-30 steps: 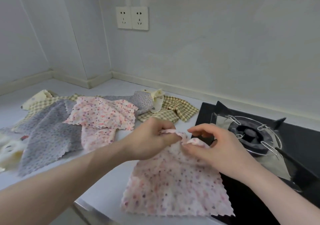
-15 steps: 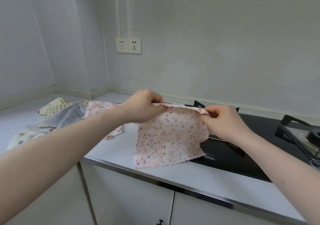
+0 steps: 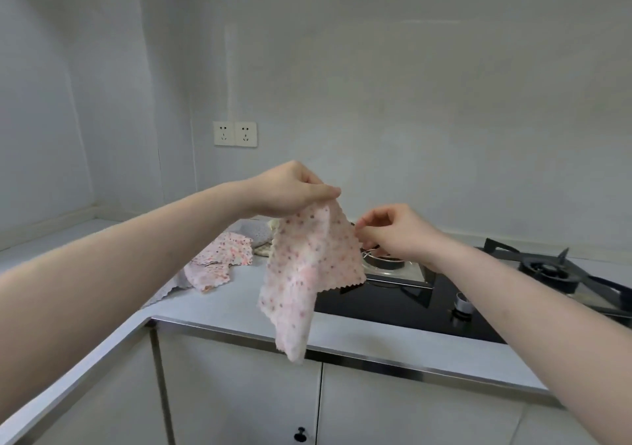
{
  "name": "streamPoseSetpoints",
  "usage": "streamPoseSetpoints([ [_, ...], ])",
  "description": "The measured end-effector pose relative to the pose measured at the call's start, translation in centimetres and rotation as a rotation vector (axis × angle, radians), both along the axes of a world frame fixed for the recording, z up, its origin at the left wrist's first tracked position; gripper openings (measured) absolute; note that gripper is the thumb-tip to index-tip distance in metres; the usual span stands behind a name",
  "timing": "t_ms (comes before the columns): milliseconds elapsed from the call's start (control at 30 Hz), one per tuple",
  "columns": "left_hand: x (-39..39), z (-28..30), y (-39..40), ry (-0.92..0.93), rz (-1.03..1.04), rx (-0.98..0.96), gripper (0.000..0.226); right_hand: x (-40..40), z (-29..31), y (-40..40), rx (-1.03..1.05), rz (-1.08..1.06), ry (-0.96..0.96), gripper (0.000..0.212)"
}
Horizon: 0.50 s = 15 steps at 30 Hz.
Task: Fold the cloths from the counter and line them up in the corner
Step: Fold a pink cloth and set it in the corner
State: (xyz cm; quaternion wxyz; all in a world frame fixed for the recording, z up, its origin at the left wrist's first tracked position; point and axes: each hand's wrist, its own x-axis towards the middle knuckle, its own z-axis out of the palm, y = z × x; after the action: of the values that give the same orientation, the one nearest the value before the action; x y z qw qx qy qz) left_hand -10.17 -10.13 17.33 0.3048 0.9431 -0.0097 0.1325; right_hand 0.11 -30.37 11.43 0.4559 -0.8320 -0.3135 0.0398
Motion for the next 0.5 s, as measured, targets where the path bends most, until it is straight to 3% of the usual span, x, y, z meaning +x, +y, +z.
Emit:
streamPoseSetpoints([
  [100, -0.1, 0.8, 0.0, 0.005, -0.017, -0.016, 0.059, -0.1, 0.9, -0.5, -0.057, -0.057, -0.152, 0.015],
  [200, -0.1, 0.9, 0.0, 0.019, -0.048, -0.023, 0.054, -0.1, 1.1, -0.9, 0.008, 0.030, -0.001, 0.011],
  [333, 0.2, 0.7, -0.5, 0.037, -0.150, -0.018, 0.051, -0.6, 0.1, -0.8, -0.095, 0.216, 0.115, 0.043],
  [500, 0.9, 0.9, -0.9, 0.068, -0.233, -0.110, 0.039, -0.8, -1.8, -0.7, -0.200, 0.314, 0.056, 0.015],
])
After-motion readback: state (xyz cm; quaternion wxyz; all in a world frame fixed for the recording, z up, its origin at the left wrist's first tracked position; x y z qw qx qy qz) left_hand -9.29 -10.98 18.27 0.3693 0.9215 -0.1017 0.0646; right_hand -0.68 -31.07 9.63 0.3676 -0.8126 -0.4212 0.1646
